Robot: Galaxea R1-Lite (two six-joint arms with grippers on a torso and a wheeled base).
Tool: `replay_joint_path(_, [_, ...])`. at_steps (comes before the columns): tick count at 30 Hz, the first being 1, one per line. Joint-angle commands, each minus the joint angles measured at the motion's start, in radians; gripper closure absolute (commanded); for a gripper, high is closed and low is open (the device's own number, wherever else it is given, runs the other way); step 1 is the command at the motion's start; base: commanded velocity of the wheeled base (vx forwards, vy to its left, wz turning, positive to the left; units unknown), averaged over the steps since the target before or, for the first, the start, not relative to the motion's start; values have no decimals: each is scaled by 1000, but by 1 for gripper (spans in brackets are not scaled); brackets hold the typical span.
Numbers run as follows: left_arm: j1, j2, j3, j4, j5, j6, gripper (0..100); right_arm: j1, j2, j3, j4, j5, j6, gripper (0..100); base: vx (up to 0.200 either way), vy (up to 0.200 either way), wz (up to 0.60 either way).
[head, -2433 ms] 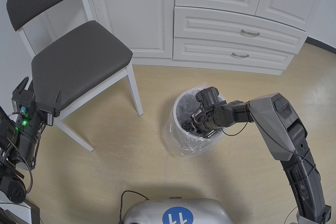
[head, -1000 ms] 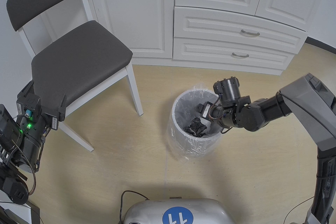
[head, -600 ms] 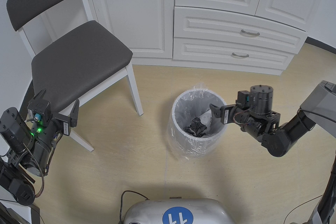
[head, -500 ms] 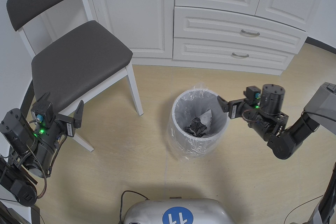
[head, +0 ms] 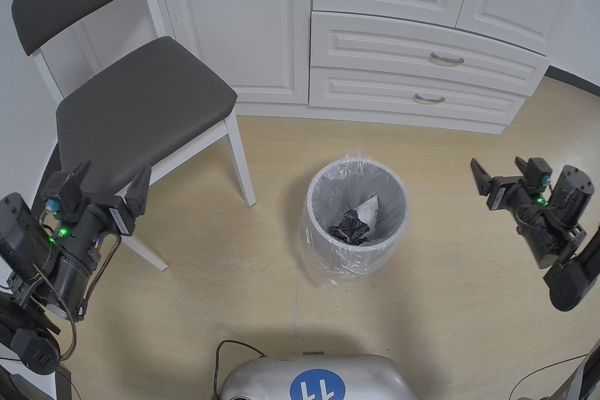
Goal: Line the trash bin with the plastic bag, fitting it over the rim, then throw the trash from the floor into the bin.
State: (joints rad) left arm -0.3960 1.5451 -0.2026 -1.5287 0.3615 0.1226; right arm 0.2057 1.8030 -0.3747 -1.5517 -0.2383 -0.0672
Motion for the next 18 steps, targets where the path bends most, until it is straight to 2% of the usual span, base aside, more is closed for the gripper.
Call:
replay_joint_path(1, [6, -230, 3, 2, 4, 8, 0, -58, -317, 102, 1, -16, 33, 0, 0, 0, 0])
replay_joint_path(2, [11, -240, 5, 2, 4, 11, 0, -58, -335, 102, 16, -16, 33, 0, 0, 0, 0])
replay_joint_path(4, [42, -281, 9, 4, 4, 34, 0, -58, -475, 86, 167, -16, 32, 0, 0, 0, 0])
replay_joint_path(5, [42, -281, 9, 4, 4, 34, 0, -58, -475, 86, 167, -16, 32, 0, 0, 0, 0])
replay_joint_path(6, [54, -310, 11, 4, 5, 46, 0, -52, -568, 68, 286, -16, 33, 0, 0, 0, 0])
replay_joint_path(11, [71, -422, 11, 39, 11, 91, 0, -46, -829, -6, 639, -15, 41, 0, 0, 0, 0])
replay_joint_path(14, [80, -513, 0, 128, 10, 100, 0, -46, -952, -38, 786, -16, 44, 0, 0, 0, 0])
replay_joint_path(18, [80, -651, -24, 295, 10, 98, 0, -58, -1085, -53, 891, -18, 43, 0, 0, 0, 0])
